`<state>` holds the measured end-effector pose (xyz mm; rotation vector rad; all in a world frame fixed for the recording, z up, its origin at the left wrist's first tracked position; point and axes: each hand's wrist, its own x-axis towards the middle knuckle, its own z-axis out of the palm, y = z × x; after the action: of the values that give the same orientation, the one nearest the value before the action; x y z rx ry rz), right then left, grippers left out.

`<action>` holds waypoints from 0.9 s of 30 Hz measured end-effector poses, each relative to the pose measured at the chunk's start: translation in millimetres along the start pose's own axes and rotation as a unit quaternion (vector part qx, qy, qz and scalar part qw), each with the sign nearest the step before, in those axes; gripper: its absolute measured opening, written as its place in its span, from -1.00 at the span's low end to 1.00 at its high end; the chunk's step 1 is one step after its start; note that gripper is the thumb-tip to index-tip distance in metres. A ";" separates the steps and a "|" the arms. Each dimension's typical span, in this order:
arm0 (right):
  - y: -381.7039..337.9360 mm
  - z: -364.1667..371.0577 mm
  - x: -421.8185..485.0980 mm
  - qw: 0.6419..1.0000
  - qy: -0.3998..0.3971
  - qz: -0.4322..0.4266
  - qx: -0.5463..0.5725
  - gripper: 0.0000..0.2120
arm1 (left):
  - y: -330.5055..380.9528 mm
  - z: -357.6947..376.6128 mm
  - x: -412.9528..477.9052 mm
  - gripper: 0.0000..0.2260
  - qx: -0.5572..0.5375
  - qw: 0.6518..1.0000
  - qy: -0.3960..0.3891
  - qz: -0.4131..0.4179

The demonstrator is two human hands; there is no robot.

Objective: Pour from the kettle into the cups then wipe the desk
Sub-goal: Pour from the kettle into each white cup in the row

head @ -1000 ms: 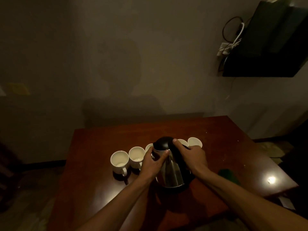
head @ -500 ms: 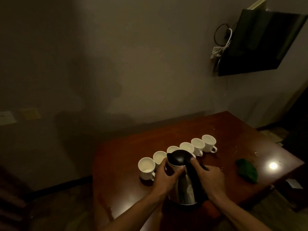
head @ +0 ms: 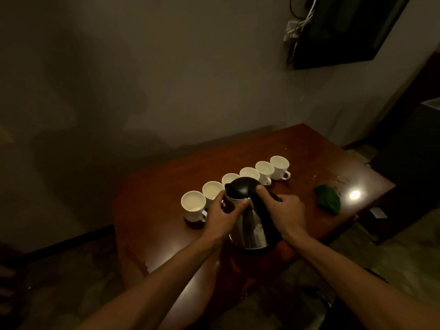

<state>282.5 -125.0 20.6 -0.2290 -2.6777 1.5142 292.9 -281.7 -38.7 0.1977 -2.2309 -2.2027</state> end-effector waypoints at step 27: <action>-13.5 30.3 41.1 0.988 -0.050 -0.041 -0.140 -0.45 | -38.1 -6.1 28.8 -0.41 -0.140 0.988 0.038 -0.052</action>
<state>236.8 -151.1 15.6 -0.0535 -2.9339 1.1519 268.3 -290.7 -79.0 0.3952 -1.8854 -2.4824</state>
